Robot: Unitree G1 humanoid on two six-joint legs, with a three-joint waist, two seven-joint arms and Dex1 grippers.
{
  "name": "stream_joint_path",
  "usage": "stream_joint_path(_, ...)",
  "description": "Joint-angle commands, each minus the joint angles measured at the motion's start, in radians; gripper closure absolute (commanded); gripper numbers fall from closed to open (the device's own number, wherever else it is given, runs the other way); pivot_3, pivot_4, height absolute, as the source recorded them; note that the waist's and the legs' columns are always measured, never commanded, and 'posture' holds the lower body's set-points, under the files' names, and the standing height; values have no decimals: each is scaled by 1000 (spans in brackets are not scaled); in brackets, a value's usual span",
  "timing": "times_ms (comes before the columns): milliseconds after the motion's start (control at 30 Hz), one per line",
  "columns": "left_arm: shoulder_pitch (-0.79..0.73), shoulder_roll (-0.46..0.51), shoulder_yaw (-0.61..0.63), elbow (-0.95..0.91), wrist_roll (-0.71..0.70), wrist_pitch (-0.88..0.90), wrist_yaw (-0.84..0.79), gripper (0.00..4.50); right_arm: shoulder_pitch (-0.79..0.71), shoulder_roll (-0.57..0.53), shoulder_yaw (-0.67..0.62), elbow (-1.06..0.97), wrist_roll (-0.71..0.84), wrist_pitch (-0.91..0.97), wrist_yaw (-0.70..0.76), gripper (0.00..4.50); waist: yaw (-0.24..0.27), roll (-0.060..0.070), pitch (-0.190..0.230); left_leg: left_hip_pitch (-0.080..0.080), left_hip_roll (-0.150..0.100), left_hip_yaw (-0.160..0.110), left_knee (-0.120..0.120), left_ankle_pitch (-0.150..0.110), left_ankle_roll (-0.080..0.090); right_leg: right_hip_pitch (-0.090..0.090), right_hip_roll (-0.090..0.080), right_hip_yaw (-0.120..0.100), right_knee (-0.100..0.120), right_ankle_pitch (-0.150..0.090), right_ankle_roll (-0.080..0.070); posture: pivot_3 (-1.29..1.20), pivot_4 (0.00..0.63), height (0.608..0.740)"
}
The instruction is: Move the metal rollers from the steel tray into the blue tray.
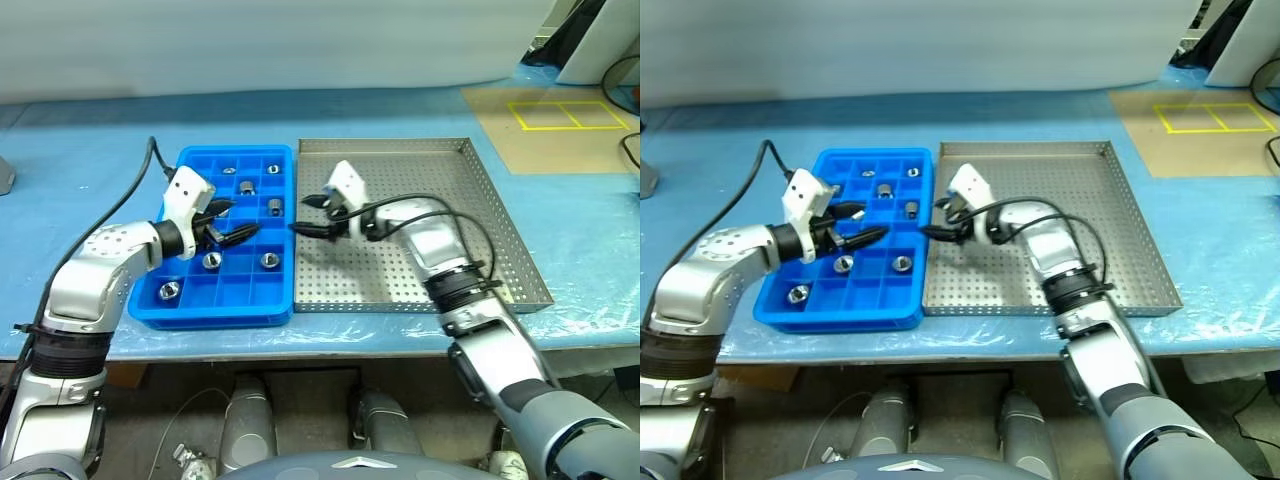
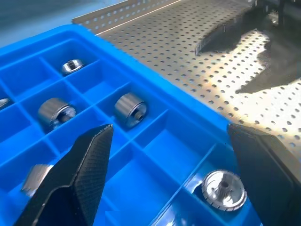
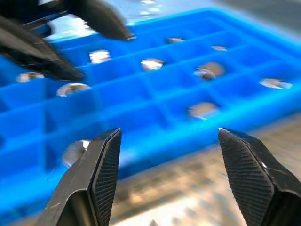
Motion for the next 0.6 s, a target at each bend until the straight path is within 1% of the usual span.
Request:
stream_joint_path(33, -55, -41, -50, 41, 18, -52, -29, 435, 66, -118, -123, -171, 88, 103, 14, 1128, 5, 0, 0, 0, 0, 0, 0, 0, 0, 0, 0, 0, 0, 0, 0, -105, 150, 740)
stream_joint_path(167, -90, -93, -95, 83, 28, -78, -54, 435, 212, -244, -180, -309, 85, 166, -23, 1128, -6, 0, 0, 0, 0, 1, 0, 0, 0, 1, 0, 1, -2, 0, 1, -160, 150, 740)
stream_joint_path(267, -108, -121, -121, 115, 35, -95, -76, 435, 291, -284, -224, -359, 94, 202, -59, 1128, -28, 0, 0, 1, 0, 1, 0, 0, 0, 1, 1, 2, -2, 0, 0, -204, 150, 740)
stream_joint_path(367, -133, -156, -144, 139, 26, -112, -117, 435, 344, -277, -246, -362, 78, 211, -129, 1128, -55, 0, 0, 2, 0, 2, 0, 0, 1, 1, 1, 3, -2, 0, 1, -246, 150, 740)
stream_joint_path(467, -161, -188, -168, 166, 34, -126, -141, 435, 347, -261, -222, -347, 50, 202, -188, 1128, -72, 1, 0, 2, 0, 2, 1, -1, 1, 1, 1, 4, -1, 0, 1, -273, 150, 740)
stream_joint_path(600, -192, -225, -191, 210, 59, -149, -150, 435, 343, -243, -209, -316, 52, 195, -215, 1128, -80, 1, 0, 3, 0, 2, 3, -3, 5, 1, 1, 4, -1, 1, 1, -288, 150, 740)
